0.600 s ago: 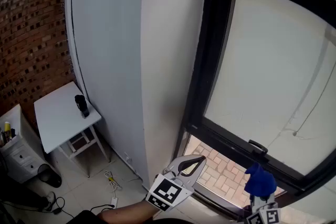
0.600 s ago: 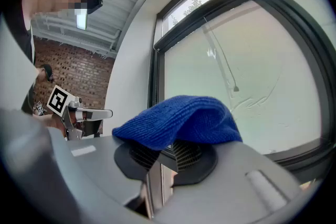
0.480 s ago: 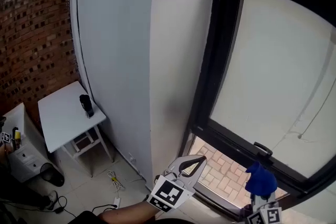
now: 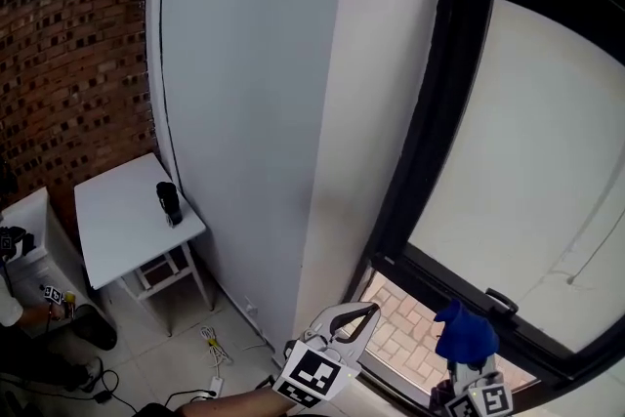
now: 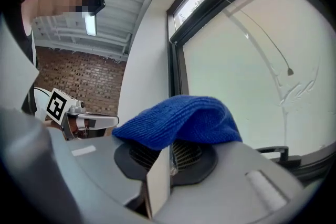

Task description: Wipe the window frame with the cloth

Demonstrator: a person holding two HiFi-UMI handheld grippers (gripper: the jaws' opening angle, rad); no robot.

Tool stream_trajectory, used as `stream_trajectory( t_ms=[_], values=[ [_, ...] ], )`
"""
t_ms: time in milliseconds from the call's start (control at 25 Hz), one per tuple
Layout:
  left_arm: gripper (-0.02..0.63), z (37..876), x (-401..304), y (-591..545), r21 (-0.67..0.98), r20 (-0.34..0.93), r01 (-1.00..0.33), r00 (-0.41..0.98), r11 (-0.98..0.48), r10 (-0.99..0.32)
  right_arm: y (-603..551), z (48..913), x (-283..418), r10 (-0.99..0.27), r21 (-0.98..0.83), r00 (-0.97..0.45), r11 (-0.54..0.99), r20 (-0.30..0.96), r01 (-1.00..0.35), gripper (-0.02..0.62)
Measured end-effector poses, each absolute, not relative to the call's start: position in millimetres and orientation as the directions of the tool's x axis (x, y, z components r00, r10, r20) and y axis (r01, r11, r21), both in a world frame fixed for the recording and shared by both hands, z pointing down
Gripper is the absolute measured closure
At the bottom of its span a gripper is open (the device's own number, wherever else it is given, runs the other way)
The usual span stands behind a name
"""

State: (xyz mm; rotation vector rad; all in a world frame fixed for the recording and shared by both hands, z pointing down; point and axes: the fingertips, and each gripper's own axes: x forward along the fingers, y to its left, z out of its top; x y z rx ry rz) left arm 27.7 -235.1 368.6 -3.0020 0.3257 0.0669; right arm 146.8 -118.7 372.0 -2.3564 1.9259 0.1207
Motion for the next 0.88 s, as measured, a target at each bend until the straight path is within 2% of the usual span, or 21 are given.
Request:
stream_trajectory(
  t_ms=[360, 880],
  values=[
    [0.615, 365.9, 22.1, -260.1, -0.095, -0.072, -0.159, 0.986, -0.983, -0.153, -181.5, 365.9, 127.2, -0.977, -0.018, 0.183, -0.182, -0.113, -0.983, 0.541],
    [0.615, 367.1, 53.1, -283.1, -0.072, -0.027, -0.213, 0.977, -0.974, -0.211, -237.6, 354.5, 156.0, -0.992, -0.029, 0.101, -0.099, -0.076, -0.995, 0.541]
  ],
)
